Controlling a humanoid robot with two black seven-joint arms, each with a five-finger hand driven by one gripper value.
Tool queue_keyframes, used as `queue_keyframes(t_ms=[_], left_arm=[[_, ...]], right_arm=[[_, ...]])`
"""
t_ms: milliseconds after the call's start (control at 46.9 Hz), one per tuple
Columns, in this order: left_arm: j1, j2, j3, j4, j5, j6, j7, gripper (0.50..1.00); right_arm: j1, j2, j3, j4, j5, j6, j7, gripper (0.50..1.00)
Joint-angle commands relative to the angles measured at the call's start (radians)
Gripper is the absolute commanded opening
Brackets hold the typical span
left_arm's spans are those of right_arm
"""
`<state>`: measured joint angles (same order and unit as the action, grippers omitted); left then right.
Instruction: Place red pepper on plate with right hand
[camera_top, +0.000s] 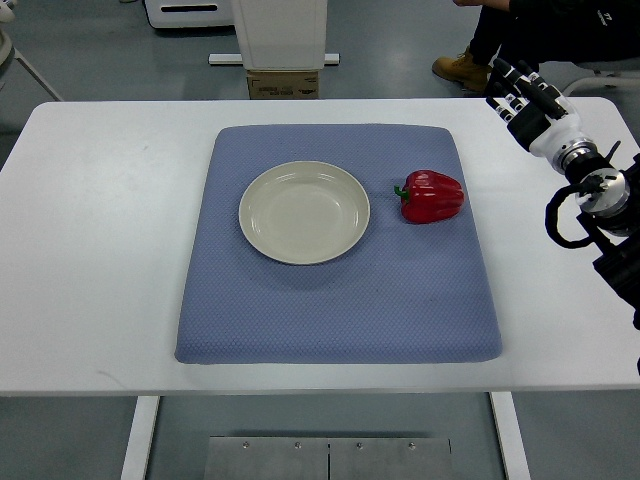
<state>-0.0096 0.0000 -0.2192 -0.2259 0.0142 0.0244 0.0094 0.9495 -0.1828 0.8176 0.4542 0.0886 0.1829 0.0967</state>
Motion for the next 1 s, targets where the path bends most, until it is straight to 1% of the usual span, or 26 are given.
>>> queue_keyframes(t_ms=[0,85,384,683,811,875,982], left_arm=[[0.000,0.000,-0.003,0.000,-0.003,0.002,-0.003,1.000],[0.003,0.000,-0.002,-0.001,-0.011,0.003,-0.029,1.000],[-0.004,0.000,0.000,-0.001,-0.003,0.000,-0.029,1.000],[-0.004,0.000,0.000,-0.001,-0.003,0.000,-0.031,1.000],[-0.004,0.000,0.000,-0.001,-0.003,0.000,-0.031,1.000],[-0.004,0.000,0.000,-0.001,-0.003,0.000,-0.029,1.000],[-0.004,0.000,0.000,-0.001,-0.003,0.000,-0.029,1.000]], right_arm=[[0.000,0.000,-0.002,0.000,0.000,0.000,0.003,1.000],[-0.001,0.000,-0.002,0.000,0.000,0.000,0.003,1.000],[0.002,-0.043,-0.005,-0.002,0.000,-0.002,-0.009,1.000],[0.002,-0.046,-0.005,-0.012,0.000,-0.013,-0.005,1.000],[0.009,-0.066,0.003,-0.072,0.002,-0.017,0.017,1.000],[0.014,-0.066,0.015,-0.088,0.002,-0.016,0.047,1.000],[0.014,-0.063,0.020,-0.085,0.002,-0.011,0.121,1.000]])
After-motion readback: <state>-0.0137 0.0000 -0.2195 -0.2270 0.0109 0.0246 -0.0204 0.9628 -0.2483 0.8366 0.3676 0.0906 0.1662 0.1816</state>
